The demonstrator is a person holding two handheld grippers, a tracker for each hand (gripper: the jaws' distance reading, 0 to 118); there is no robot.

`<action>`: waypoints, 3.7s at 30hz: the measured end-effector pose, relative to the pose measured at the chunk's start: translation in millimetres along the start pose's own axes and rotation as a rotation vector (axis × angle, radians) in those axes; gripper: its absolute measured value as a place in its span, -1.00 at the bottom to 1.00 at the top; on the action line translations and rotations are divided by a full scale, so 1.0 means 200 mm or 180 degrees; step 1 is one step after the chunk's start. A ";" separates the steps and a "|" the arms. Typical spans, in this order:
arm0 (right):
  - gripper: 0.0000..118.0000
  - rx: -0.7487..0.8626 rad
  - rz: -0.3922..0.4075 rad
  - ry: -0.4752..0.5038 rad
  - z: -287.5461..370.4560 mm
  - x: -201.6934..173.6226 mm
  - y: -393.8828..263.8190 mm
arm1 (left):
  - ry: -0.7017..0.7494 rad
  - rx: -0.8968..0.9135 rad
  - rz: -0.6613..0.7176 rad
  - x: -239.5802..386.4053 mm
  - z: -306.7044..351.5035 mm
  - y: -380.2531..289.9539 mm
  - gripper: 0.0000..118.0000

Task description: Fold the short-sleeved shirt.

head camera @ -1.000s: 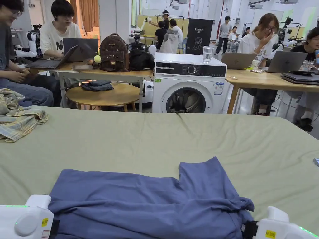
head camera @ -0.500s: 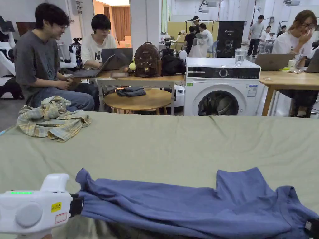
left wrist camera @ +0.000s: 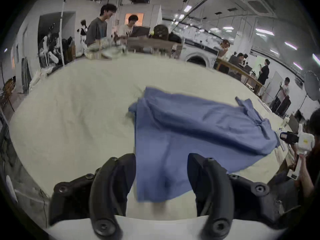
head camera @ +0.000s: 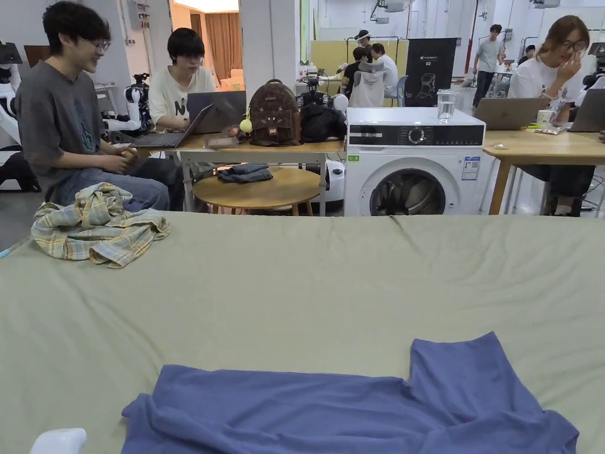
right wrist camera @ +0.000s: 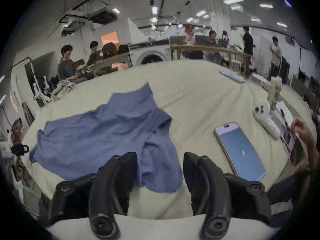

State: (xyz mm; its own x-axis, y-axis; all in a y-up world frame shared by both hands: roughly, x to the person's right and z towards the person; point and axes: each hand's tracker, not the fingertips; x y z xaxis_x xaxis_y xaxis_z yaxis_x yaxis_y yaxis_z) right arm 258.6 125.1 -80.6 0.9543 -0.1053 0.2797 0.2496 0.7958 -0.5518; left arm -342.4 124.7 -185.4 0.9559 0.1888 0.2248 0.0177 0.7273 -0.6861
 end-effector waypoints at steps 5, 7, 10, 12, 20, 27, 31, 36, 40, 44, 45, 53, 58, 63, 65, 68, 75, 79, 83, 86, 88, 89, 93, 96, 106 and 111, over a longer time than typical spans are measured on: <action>-0.04 0.0290 0.0195 0.0103 0.00 -0.10 0.19 | -0.0039 0.0725 -0.0255 0.13 0.13 0.21 0.02; -0.04 0.0356 0.0260 0.0105 -0.04 -0.19 0.27 | -0.0038 0.0819 -0.0346 0.22 0.12 0.31 0.02; -0.10 0.0417 0.0278 0.0273 -0.13 -0.33 0.36 | 0.0048 0.1181 -0.0399 0.33 0.03 0.39 -0.14; -0.34 0.0428 0.0269 0.0344 -0.18 -0.41 0.38 | 0.0029 0.1030 -0.0303 0.37 -0.05 0.45 -0.69; -1.00 0.0307 0.0412 0.0373 -0.27 -0.56 0.34 | -0.0192 0.0741 -0.0246 0.42 -0.16 0.35 -1.00; -1.00 0.0188 0.0315 0.0475 -0.29 -0.52 0.34 | -0.0098 0.0694 -0.0195 0.25 -0.12 0.54 -1.00; -1.00 0.0137 0.0279 0.0562 -0.31 -0.49 0.33 | -0.0212 0.0289 -0.0011 0.10 -0.30 0.75 -0.41; -1.00 0.0001 0.0242 0.0661 -0.32 -0.43 0.31 | -0.0087 -0.0493 0.0117 -0.02 -0.69 0.90 -0.14; -1.00 -0.0090 0.0155 0.0618 -0.32 -0.33 0.33 | 0.0175 -0.0976 0.0110 -0.07 -0.98 0.92 -0.15; -1.00 -0.0110 0.0173 0.0494 -0.31 -0.24 0.37 | 0.0343 -0.1030 0.0142 -0.06 -1.07 0.88 -0.46; -1.00 -0.0116 0.0175 0.0490 -0.30 -0.22 0.38 | 0.0360 -0.1037 0.0056 -0.04 -1.07 0.88 -0.67; 0.02 -0.0632 0.0319 0.0509 -0.62 -0.17 0.77 | 0.0452 -0.1218 -0.0305 0.07 -1.13 0.87 -1.00; 0.10 -0.1530 0.0367 0.0134 -1.13 -0.16 0.92 | 0.0469 -0.1221 -0.0315 0.11 -1.07 0.85 -1.00; -0.02 -0.1522 0.0227 -0.0069 -1.24 -0.15 0.83 | 0.0452 -0.1236 -0.0287 0.08 -1.09 0.86 -1.00; -1.00 -0.1482 0.0351 0.0015 -1.19 -0.17 0.81 | 0.0481 -0.1199 -0.0349 0.09 -1.09 0.84 -1.00; -1.00 -0.1489 0.0350 0.0050 -1.16 -0.17 0.77 | 0.0527 -0.1140 -0.0473 0.11 -1.07 0.85 -1.00; -1.00 -0.0753 0.0457 0.0406 -0.52 -0.08 0.77 | -0.0061 -0.0358 -0.0308 0.05 -0.39 0.73 -1.00; -1.00 -0.0690 0.0307 0.0496 -0.18 0.04 0.57 | -0.0173 -0.0324 -0.0342 0.00 -0.10 0.47 -1.00; -1.00 -0.0779 0.0143 0.0497 -0.02 0.13 0.31 | -0.0233 -0.0406 -0.0233 -0.02 0.02 0.22 -1.00; -1.00 -0.0884 0.0036 0.0467 -0.01 0.16 0.15 | -0.0177 -0.0473 -0.0242 -0.02 -0.01 0.08 -1.00; -1.00 -0.0953 -0.0026 0.0455 -0.02 0.17 0.07 | -0.0138 -0.0540 -0.0260 -0.02 -0.03 0.01 -1.00; -1.00 -0.0977 -0.0011 0.0461 -0.04 0.16 0.05 | -0.0135 -0.0571 -0.0278 -0.02 -0.04 0.00 -1.00; -1.00 -0.0827 0.0192 0.0426 -0.03 0.11 0.02 | -0.0131 -0.0442 -0.0257 -0.05 -0.07 0.02 -1.00; -0.43 -0.0580 0.0240 0.0325 0.03 0.08 0.08 | -0.0154 -0.0002 -0.0132 -0.02 0.03 0.08 -0.19; -0.09 0.0406 0.0703 0.0486 0.07 -0.47 0.43 | -0.0159 0.1031 -0.0598 0.45 0.12 0.48 -0.06; -1.00 0.0313 0.0727 0.0487 -0.16 -0.71 0.45 | -0.0238 0.0950 -0.0595 0.59 -0.07 0.51 -0.63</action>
State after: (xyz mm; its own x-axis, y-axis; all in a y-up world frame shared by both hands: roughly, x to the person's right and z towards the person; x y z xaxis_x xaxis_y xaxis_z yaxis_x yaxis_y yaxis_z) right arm 151.2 192.6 -194.8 0.9995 0.0006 0.0311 0.0152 0.8624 -0.5060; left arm -222.7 211.0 -238.2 0.9200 0.0741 0.3849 0.0932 0.9125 -0.3984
